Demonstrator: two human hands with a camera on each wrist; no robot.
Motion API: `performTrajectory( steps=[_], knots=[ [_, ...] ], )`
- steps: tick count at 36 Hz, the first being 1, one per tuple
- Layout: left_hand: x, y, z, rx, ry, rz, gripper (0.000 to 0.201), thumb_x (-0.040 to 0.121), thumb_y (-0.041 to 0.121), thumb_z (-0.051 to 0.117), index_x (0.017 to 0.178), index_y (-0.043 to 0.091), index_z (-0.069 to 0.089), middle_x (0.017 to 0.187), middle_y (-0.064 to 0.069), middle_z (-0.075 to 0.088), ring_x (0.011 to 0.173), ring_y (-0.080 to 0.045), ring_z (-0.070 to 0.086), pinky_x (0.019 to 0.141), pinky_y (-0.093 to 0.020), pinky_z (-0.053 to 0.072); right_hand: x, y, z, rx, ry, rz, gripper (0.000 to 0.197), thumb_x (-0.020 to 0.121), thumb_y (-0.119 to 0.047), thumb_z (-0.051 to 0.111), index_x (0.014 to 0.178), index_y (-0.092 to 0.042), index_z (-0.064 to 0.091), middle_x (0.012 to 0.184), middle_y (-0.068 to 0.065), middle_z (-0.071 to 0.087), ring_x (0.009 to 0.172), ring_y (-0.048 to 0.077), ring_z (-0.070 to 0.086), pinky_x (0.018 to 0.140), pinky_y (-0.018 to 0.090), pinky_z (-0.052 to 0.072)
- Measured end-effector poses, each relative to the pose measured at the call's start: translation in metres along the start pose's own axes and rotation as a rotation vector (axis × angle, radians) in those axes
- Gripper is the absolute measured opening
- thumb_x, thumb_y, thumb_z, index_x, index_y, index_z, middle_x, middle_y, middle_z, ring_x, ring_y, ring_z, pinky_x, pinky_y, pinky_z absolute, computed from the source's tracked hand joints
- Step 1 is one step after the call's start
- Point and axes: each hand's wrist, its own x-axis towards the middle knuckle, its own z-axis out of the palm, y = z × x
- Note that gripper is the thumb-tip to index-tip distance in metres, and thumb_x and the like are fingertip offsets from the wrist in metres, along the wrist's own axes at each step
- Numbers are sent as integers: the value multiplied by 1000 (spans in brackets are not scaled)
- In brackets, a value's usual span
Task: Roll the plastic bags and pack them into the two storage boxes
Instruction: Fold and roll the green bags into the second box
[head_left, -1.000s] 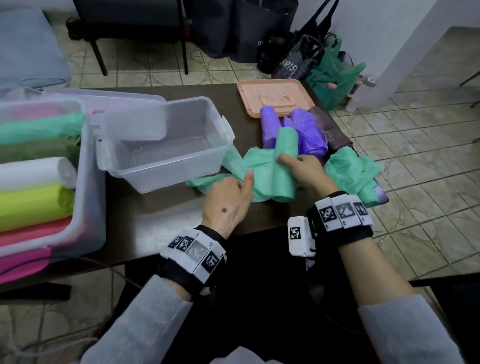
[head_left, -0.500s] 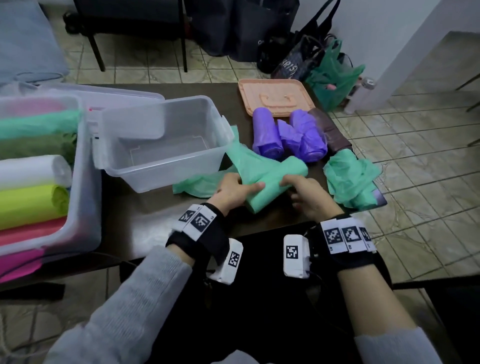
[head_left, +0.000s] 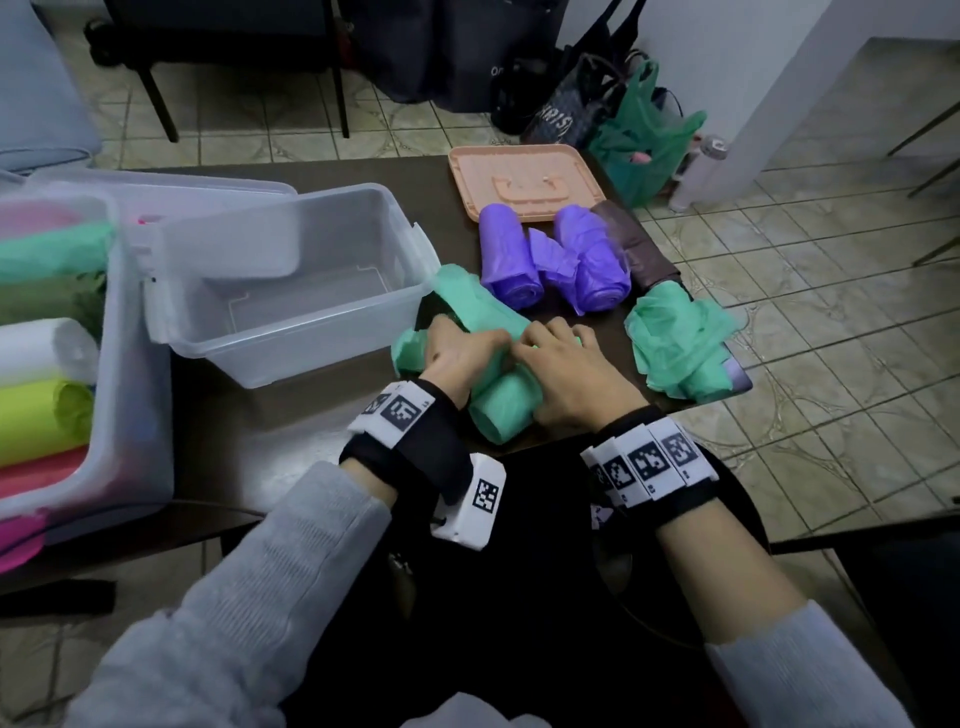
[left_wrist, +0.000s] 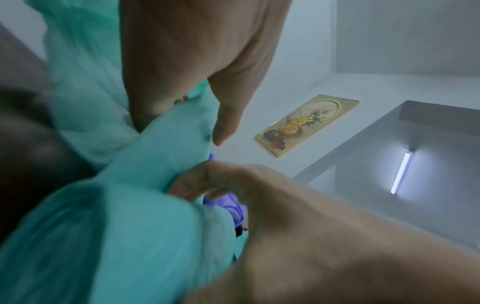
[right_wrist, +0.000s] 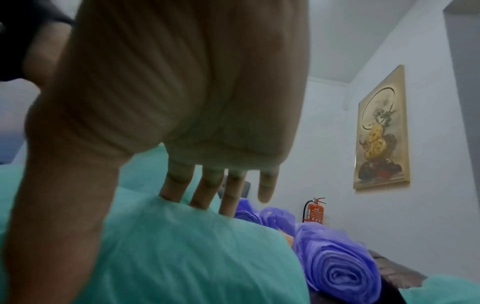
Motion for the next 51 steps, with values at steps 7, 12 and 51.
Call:
performTrajectory(
  steps=[7, 12, 51],
  knots=[
    [0, 40, 14, -42, 80, 289, 57, 71, 2, 76, 119, 15, 48, 89, 10, 53, 86, -11, 56, 73, -20, 48, -5, 3, 1, 83, -145, -24, 63, 65, -45, 75, 123, -31, 54, 113, -2, 52, 113, 20, 43, 92, 39, 36],
    [-3, 69, 15, -2, 86, 574, 64, 67, -2, 72, 120, 20, 44, 90, 12, 48, 78, -5, 54, 66, -13, 48, -8, 8, 4, 215, -185, -6, 67, 63, -41, 78, 125, -30, 54, 121, -5, 57, 117, 19, 49, 95, 36, 38],
    [37, 68, 27, 68, -90, 74, 16, 71, 28, 69, 73, 14, 61, 88, -9, 69, 79, -24, 67, 75, -35, 55, -4, 13, -2, 406, -312, 117, 64, 60, -40, 83, 119, -32, 59, 112, -1, 63, 103, 21, 58, 93, 35, 46]
  ],
)
